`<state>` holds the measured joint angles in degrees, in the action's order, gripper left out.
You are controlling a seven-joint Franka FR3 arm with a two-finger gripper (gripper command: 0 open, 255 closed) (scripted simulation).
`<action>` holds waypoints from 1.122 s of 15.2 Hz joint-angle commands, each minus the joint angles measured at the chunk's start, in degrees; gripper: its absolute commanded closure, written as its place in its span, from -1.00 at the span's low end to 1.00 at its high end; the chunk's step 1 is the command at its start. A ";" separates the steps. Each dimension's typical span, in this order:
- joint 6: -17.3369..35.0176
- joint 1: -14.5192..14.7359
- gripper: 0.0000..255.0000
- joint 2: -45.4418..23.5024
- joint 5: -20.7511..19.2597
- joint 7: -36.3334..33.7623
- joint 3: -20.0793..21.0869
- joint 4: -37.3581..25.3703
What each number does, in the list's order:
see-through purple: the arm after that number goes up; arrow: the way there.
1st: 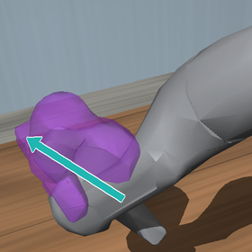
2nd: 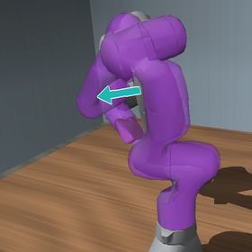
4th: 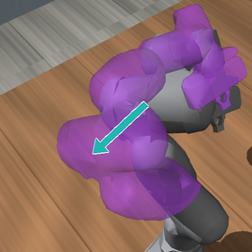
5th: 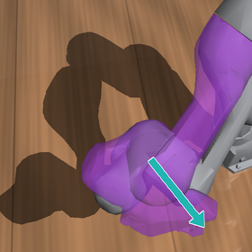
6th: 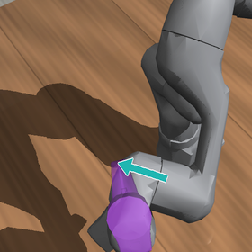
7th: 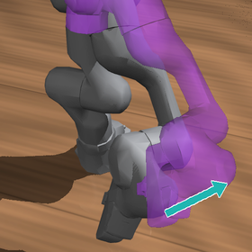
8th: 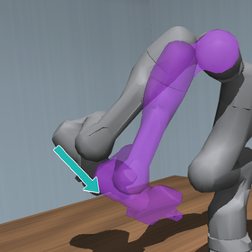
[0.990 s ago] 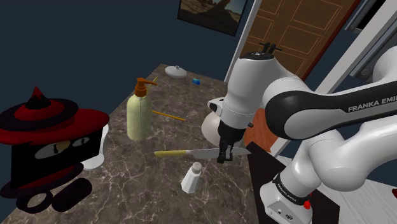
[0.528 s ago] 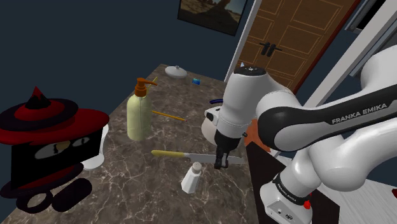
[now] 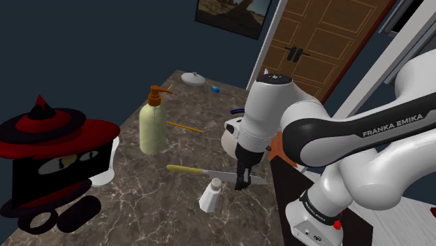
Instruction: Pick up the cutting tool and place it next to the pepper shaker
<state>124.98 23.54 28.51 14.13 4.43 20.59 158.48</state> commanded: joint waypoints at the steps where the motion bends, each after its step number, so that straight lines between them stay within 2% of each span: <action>1: 0.00 0.00 -1.00 0.00 0.00 0.00 0.00 0.00; 5: 0.00 0.00 -1.00 0.00 0.00 0.00 0.00 0.00; 9: -8.91 -0.30 -1.00 3.91 -1.09 0.00 -1.58 -5.03; 17: -8.91 -0.29 -1.00 3.91 -1.09 0.00 -1.59 -5.03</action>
